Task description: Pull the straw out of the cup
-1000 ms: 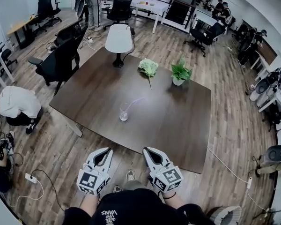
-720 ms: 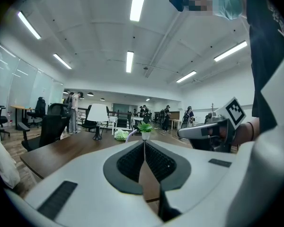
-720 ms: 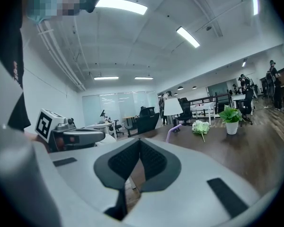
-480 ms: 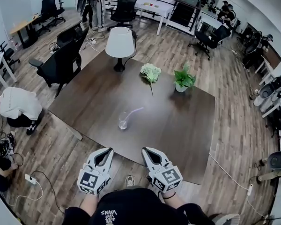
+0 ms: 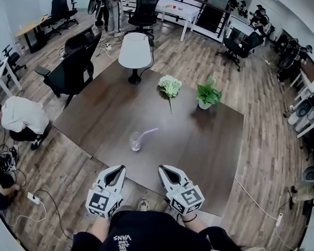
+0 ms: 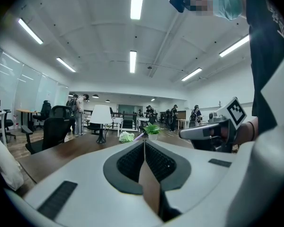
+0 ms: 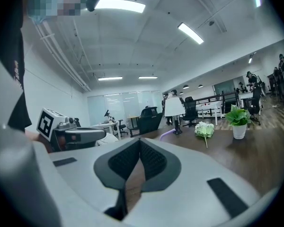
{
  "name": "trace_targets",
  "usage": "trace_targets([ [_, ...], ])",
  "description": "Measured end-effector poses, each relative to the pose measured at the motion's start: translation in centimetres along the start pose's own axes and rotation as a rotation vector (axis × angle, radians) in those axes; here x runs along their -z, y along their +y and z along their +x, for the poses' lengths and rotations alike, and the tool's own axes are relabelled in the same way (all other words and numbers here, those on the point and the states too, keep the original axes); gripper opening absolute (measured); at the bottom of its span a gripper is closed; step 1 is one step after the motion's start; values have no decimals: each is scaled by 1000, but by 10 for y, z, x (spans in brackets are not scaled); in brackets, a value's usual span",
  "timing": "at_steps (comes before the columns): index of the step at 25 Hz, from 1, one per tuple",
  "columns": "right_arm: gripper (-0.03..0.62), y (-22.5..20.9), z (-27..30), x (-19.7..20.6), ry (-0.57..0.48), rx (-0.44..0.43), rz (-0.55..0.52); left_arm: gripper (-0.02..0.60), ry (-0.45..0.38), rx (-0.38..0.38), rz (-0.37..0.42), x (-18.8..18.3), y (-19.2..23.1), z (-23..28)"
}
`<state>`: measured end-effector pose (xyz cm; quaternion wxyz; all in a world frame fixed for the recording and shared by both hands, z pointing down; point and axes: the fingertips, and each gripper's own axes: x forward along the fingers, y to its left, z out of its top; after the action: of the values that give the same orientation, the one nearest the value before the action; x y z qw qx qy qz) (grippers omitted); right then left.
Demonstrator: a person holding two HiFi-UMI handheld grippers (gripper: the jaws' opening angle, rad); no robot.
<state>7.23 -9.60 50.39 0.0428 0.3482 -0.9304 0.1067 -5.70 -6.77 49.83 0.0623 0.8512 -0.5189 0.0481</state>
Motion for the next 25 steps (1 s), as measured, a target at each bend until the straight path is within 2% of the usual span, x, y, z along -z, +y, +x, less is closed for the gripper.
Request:
trace_targets([
  [10,18,-18,27,0,7,-11,5,18,9,-12,-6,1,20,23],
  [25,18,-45,67,-17,-6,99,15,18,-3,139,36,-21,55,84],
])
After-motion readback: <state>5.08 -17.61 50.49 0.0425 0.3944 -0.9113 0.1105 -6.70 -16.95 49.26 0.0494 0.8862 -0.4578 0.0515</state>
